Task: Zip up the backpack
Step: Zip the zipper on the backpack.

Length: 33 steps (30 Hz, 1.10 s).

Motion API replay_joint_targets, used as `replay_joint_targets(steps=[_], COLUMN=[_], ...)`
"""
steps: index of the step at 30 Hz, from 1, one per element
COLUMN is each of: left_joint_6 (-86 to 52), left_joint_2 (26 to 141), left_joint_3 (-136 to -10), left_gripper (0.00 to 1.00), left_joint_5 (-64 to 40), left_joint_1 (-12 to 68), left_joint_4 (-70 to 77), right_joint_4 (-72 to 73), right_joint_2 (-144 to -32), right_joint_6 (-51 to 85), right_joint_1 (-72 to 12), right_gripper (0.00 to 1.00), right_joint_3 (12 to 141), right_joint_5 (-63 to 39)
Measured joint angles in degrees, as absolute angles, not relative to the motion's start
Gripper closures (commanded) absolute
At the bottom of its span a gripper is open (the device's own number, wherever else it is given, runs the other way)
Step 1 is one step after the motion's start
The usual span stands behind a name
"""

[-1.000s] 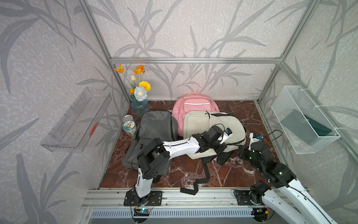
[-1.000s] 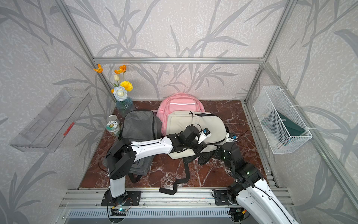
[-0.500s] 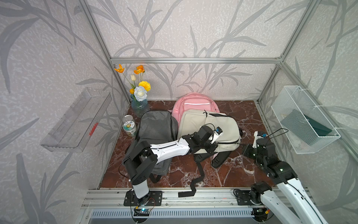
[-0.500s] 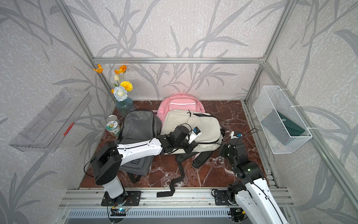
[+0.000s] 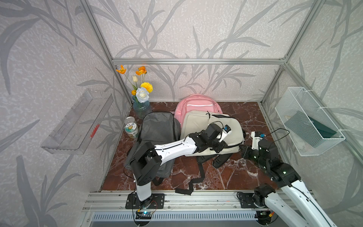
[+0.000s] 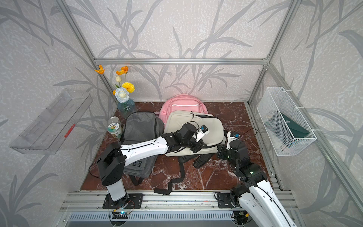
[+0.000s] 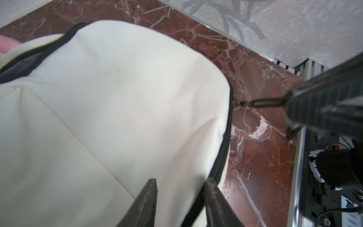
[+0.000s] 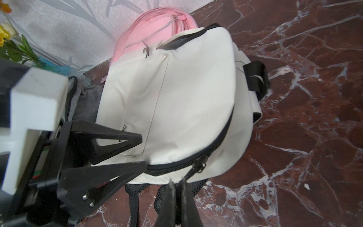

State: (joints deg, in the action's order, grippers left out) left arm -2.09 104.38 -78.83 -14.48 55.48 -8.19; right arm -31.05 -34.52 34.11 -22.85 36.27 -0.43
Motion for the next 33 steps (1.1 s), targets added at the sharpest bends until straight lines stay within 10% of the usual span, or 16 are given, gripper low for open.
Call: replay_joint_targets(steps=[33], left_joint_6=[-1.04], left_joint_2=[108.73], left_joint_3=[-80.36], left_gripper=[0.40], left_joint_5=[-27.66], left_joint_1=[55.64], left_joint_4=[-7.07], right_joint_4=[-33.08], right_joint_2=[-36.93], right_joint_6=[35.73], right_joint_1=[-27.44], right_gripper=[1.00], right_joint_3=[39.27], right_joint_5=[5.96])
